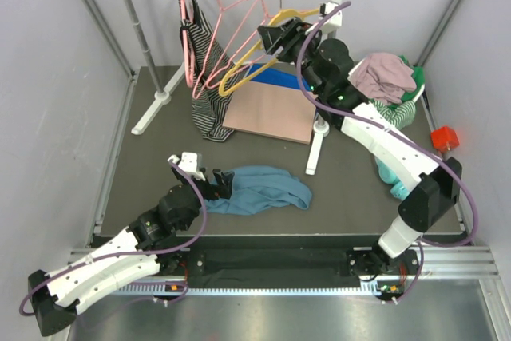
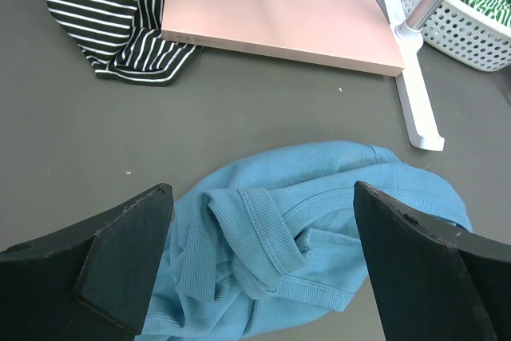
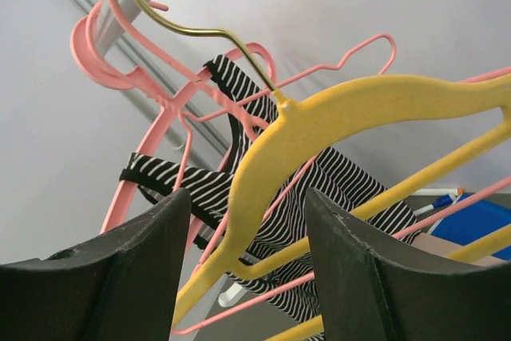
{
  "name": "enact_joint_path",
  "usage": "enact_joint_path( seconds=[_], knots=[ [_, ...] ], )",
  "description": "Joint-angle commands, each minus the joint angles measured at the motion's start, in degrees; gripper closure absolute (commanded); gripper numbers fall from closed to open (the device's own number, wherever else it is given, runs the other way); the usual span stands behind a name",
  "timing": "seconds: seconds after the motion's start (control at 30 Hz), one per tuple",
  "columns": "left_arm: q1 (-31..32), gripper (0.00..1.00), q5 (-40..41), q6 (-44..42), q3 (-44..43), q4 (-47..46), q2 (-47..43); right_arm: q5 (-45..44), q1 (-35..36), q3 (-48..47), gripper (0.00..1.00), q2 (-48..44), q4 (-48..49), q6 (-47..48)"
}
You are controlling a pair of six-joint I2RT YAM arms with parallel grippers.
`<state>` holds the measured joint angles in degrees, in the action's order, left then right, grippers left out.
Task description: Place the tank top on the hanger
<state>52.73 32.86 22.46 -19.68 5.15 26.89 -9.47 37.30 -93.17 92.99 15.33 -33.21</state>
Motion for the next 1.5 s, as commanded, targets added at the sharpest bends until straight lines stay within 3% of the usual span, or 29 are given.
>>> enact_joint_path(
  seconds=[0.0,0.23,0.47,0.93,1.47],
  knots=[
    [-0.17,0.01,0.01,0.22,0.35,-1.10,0.26,1.39,-1.17,-4.21,0.41,1.58,0.40,-0.36],
    [-0.17,0.01,0.01,0.22,0.35,-1.02,0.17,2.62,-2.14,-6.41,0.46,3.51,-0.04,-0.19],
    [-0.17,0.01,0.10,0.22,0.35,-0.84,-0.18,3.41,-2.49,-6.50,0.63,3.95,0.83,-0.10],
    [-0.17,0.01,0.01,0.31,0.26,-0.75,-0.35,3.76,-2.41,-3.43,0.82,0.44,3.74,-0.19],
    [-0.17,0.01,0.10,0.31,0.35,-0.75,-0.35,6.92,-1.97,0.35,0.85,-4.48,4.62,0.25]
  ],
)
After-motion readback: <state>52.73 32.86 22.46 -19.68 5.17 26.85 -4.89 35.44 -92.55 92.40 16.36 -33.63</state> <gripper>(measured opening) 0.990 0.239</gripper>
